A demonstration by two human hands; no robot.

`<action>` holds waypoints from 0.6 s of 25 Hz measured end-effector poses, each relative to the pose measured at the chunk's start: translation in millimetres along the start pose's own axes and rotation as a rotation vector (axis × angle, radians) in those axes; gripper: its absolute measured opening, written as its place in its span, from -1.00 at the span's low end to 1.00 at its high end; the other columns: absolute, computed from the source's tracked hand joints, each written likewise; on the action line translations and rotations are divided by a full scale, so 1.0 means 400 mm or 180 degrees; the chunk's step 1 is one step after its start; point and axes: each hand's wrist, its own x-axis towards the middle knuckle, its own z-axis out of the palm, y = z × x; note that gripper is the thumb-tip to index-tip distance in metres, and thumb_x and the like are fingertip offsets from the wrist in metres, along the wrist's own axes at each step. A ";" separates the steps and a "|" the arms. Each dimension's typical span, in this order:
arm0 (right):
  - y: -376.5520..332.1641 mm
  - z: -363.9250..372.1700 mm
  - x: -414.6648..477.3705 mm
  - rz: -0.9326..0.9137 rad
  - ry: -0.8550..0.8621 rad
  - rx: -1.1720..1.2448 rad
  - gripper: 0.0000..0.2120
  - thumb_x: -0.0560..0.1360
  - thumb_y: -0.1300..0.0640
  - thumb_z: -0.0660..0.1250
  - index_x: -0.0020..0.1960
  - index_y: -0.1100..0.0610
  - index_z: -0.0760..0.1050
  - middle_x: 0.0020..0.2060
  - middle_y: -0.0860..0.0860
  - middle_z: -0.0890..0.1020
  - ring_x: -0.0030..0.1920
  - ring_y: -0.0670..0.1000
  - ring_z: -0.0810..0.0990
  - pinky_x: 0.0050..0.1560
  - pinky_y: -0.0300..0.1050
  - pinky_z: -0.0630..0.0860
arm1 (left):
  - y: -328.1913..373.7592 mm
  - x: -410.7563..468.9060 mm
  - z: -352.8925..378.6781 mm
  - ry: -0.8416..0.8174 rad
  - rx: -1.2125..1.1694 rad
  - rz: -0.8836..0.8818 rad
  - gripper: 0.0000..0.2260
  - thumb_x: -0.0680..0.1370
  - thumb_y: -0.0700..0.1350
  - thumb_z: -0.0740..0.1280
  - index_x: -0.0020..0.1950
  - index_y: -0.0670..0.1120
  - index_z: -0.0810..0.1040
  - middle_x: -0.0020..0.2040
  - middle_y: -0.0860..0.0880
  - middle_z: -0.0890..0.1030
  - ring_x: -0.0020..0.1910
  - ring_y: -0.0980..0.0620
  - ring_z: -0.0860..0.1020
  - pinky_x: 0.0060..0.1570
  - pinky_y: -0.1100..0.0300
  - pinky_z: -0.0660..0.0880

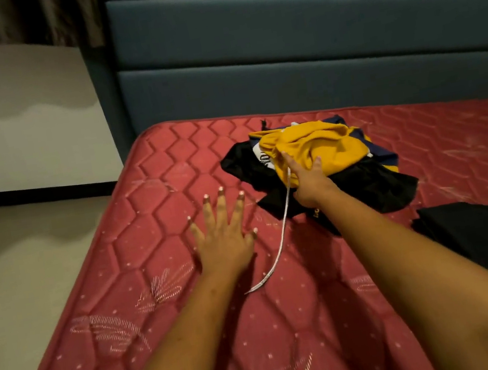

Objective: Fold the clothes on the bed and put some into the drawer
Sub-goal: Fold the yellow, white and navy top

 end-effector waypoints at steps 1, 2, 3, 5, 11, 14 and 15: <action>0.001 0.003 0.039 -0.0017 0.0034 0.0064 -0.13 0.54 0.25 0.21 0.46 -0.38 -0.27 0.51 0.31 -0.16 0.39 0.36 0.33 0.26 0.18 0.44 | 0.001 0.011 0.008 0.0022 0.0014 0.0087 -0.35 0.59 0.22 0.09 0.54 0.19 -0.25 0.57 0.01 -0.28 0.53 -0.13 -0.29 0.41 -0.29 -0.22; 0.008 0.008 0.076 0.0005 0.0096 0.0065 -0.14 0.55 0.20 0.22 0.46 -0.39 -0.28 0.50 0.33 0.00 0.37 0.37 0.34 0.26 0.20 0.43 | -0.002 0.020 0.025 0.0081 0.0012 0.0192 -0.34 0.59 0.23 0.07 0.52 0.19 -0.28 0.57 0.01 -0.29 0.53 -0.13 -0.29 0.41 -0.29 -0.23; 0.021 0.007 0.101 0.0096 0.0143 -0.0028 -0.16 0.55 0.15 0.25 0.47 -0.38 -0.26 0.46 0.30 0.13 0.33 0.36 0.38 0.23 0.20 0.45 | 0.000 0.022 0.033 0.0158 -0.0021 0.0282 -0.35 0.58 0.24 0.06 0.50 0.18 -0.29 0.57 0.00 -0.27 0.54 -0.14 -0.27 0.41 -0.29 -0.22; 0.044 0.011 0.127 0.0392 0.0227 -0.0462 -0.28 0.55 0.13 0.29 0.53 -0.22 -0.03 0.42 0.20 0.21 0.29 0.31 0.43 0.10 0.14 0.45 | -0.001 0.025 0.049 0.0339 -0.0141 0.0391 -0.36 0.53 0.24 0.04 0.51 0.17 -0.22 0.58 -0.01 -0.20 0.55 -0.16 -0.21 0.40 -0.31 -0.18; 0.056 -0.016 0.025 -0.0142 0.1042 -0.0377 -0.83 0.58 0.13 0.23 0.08 0.19 0.51 0.09 0.18 0.51 0.13 0.26 0.52 -0.03 0.07 0.46 | 0.032 -0.010 -0.020 -0.0477 -0.0186 0.0112 -0.35 0.61 0.20 0.10 0.55 0.17 -0.23 0.57 0.00 -0.29 0.54 -0.14 -0.26 0.44 -0.25 -0.13; 0.051 -0.048 -0.142 -0.0854 0.1523 0.0996 -0.73 0.50 0.08 0.30 -0.29 0.22 0.42 -0.31 0.09 0.45 -0.19 0.14 0.50 -0.24 -0.04 0.27 | 0.065 -0.053 -0.093 -0.0675 -0.0539 0.0055 -0.29 0.58 0.16 0.20 0.56 0.15 -0.20 0.58 -0.02 -0.19 0.55 -0.14 -0.15 0.44 -0.24 0.02; 0.037 -0.066 -0.223 -0.0997 0.1648 0.1424 -0.72 0.44 0.08 0.30 -0.35 0.23 0.37 -0.37 0.05 0.39 -0.29 0.05 0.44 -0.29 -0.05 0.22 | 0.077 -0.073 -0.118 -0.0767 -0.0671 0.0081 -0.24 0.56 0.14 0.26 0.56 0.14 -0.20 0.59 -0.03 -0.13 0.55 -0.14 -0.09 0.45 -0.21 0.09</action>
